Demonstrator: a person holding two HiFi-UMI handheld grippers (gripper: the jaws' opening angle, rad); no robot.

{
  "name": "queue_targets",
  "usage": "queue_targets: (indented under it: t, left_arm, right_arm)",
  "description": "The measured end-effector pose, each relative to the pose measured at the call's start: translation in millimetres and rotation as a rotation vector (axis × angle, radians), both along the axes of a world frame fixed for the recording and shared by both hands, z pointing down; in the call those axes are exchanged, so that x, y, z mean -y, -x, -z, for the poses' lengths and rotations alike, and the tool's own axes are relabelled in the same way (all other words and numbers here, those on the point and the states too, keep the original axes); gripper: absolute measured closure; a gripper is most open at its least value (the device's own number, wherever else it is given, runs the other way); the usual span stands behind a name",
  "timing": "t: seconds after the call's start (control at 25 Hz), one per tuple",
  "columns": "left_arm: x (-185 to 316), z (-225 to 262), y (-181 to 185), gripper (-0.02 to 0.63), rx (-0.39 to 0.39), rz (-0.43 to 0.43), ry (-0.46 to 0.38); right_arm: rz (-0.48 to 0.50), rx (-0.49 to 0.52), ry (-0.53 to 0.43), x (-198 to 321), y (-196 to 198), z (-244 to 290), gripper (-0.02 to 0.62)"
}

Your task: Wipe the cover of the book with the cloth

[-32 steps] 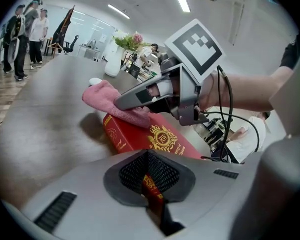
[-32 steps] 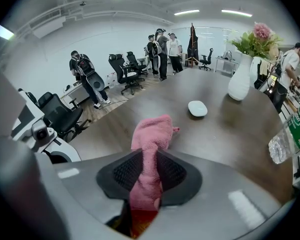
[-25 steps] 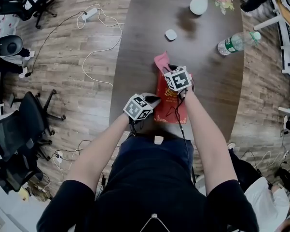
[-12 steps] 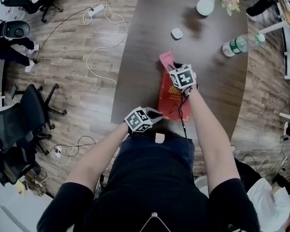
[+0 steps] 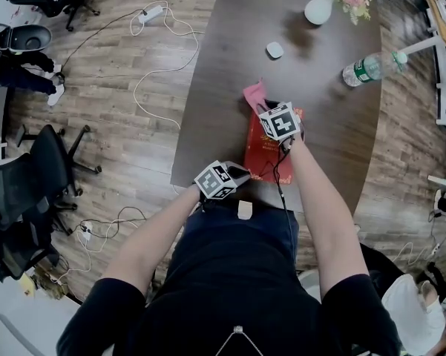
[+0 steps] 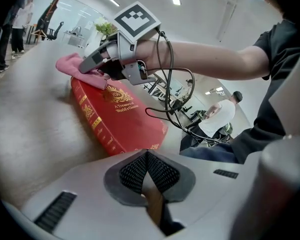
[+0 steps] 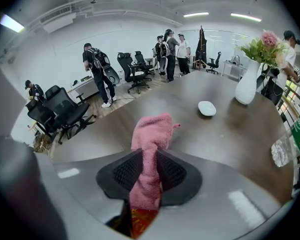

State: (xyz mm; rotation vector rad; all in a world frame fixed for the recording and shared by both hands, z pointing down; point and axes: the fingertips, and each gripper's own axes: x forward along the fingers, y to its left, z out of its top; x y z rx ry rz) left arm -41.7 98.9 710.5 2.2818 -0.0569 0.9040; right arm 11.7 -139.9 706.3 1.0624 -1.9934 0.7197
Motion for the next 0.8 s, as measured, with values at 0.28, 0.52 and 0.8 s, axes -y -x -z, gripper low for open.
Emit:
queue_targets:
  t: [0.28, 0.52, 0.8]
  left_arm:
    - [2, -1, -3, 0.611, 0.005, 0.025, -0.02]
    - [4, -1, -5, 0.611, 0.005, 0.065, -0.027]
    - [8, -3, -11, 0.611, 0.027, 0.134, -0.036]
  right_arm:
    - [0.025, -0.002, 0.02, -22, 7, -3, 0.499]
    - [0.042, 0.005, 0.036, -42, 14, -4, 0.499]
    - [0.083, 0.002, 0.054, -68, 20, -7, 0.499]
